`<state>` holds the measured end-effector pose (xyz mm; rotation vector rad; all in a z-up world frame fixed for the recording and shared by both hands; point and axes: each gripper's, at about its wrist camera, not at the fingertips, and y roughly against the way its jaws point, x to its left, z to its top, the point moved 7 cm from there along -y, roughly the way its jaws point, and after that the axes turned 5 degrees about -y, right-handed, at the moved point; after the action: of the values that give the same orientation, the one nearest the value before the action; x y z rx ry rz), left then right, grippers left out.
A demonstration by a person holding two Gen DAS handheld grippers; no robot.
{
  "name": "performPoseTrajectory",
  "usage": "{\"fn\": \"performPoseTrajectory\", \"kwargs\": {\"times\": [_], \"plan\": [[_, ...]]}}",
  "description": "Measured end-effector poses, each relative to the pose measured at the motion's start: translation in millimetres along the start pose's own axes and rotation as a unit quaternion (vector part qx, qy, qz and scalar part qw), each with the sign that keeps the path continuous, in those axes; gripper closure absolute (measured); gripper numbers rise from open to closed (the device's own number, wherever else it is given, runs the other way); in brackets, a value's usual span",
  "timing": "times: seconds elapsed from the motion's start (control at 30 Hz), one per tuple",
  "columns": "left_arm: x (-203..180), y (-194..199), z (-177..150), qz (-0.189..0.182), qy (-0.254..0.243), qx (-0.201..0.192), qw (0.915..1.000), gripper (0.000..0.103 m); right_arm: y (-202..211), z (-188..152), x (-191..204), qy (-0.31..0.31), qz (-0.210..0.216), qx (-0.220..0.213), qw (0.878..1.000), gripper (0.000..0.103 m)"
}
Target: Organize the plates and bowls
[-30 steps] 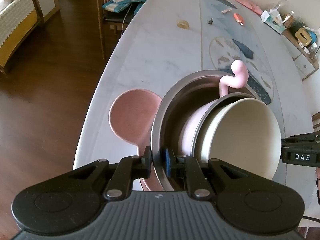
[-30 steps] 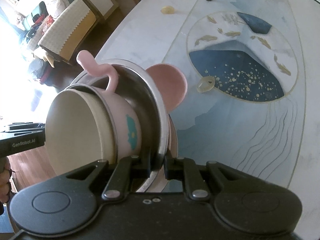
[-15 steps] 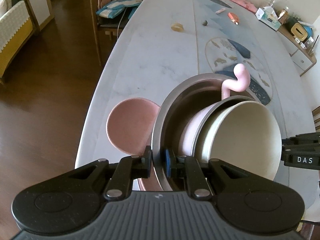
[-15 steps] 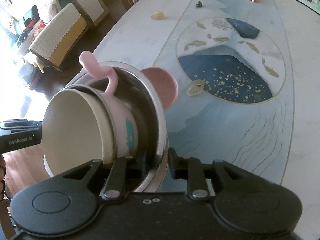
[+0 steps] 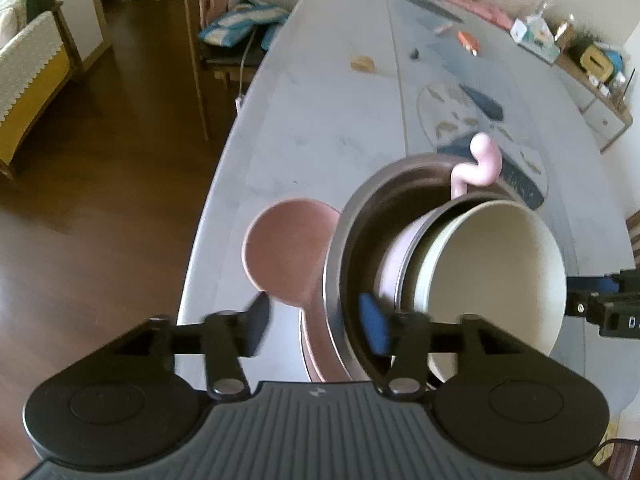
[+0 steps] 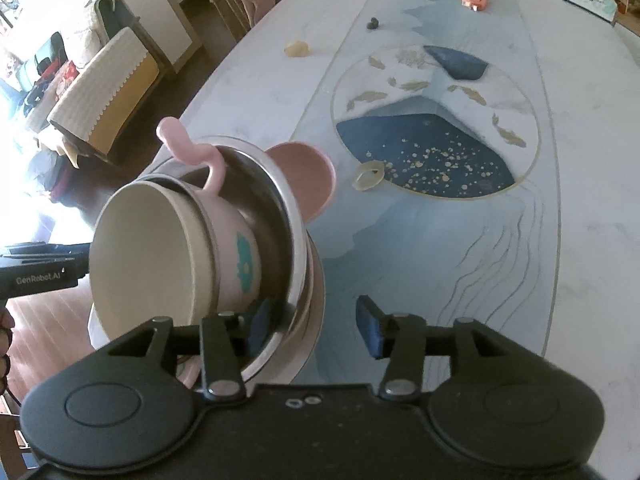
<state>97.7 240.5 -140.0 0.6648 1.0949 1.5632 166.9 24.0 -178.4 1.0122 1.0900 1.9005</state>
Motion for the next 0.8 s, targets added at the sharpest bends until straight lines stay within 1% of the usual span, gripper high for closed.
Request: {"fn": "performPoseTrajectory", "kwargs": {"times": [0.17, 0.23, 0.33, 0.37, 0.4, 0.43, 0.5, 0.63, 0.8], "plan": [[0.8, 15.6, -2.8, 0.01, 0.0, -0.023, 0.9997, 0.045, 16.2, -4.0, 3.1, 0.017, 0.0, -0.021, 1.0, 0.045], [-1.4, 24.5, -4.1, 0.015, -0.002, -0.036, 0.9992, 0.045, 24.6, -5.3, 3.6, 0.024, 0.004, -0.034, 0.999, 0.041], [-7.8, 39.8, -6.0, 0.021, -0.01, -0.06, 0.998, 0.044, 39.7, -7.7, 2.8, 0.031, 0.01, -0.058, 0.998, 0.039], [-11.5, 44.9, -6.9, 0.021, -0.013, -0.067, 0.9974, 0.042, 44.2, -8.5, 1.9, 0.032, 0.012, -0.065, 0.997, 0.039], [-14.4, 48.7, -7.9, 0.021, -0.014, -0.074, 0.9969, 0.038, 48.9, -9.5, 0.4, 0.033, 0.014, -0.074, 0.997, 0.039], [-17.7, 52.1, -9.1, 0.025, -0.015, -0.081, 0.9963, 0.037, 52.6, -10.5, -0.2, 0.034, 0.016, -0.08, 0.996, 0.039], [-25.8, 59.0, -11.9, 0.034, -0.019, -0.094, 0.9949, 0.037, 61.0, -13.9, -3.3, 0.039, 0.018, -0.097, 0.994, 0.038], [-44.8, 74.9, -18.2, 0.044, -0.023, -0.123, 0.9912, 0.037, 77.1, -21.3, -6.5, 0.052, 0.026, -0.13, 0.99, 0.032], [-70.2, 97.3, -27.4, 0.045, -0.026, -0.158, 0.986, 0.037, 100.3, -31.6, -4.0, 0.078, 0.037, -0.173, 0.981, 0.024]]}}
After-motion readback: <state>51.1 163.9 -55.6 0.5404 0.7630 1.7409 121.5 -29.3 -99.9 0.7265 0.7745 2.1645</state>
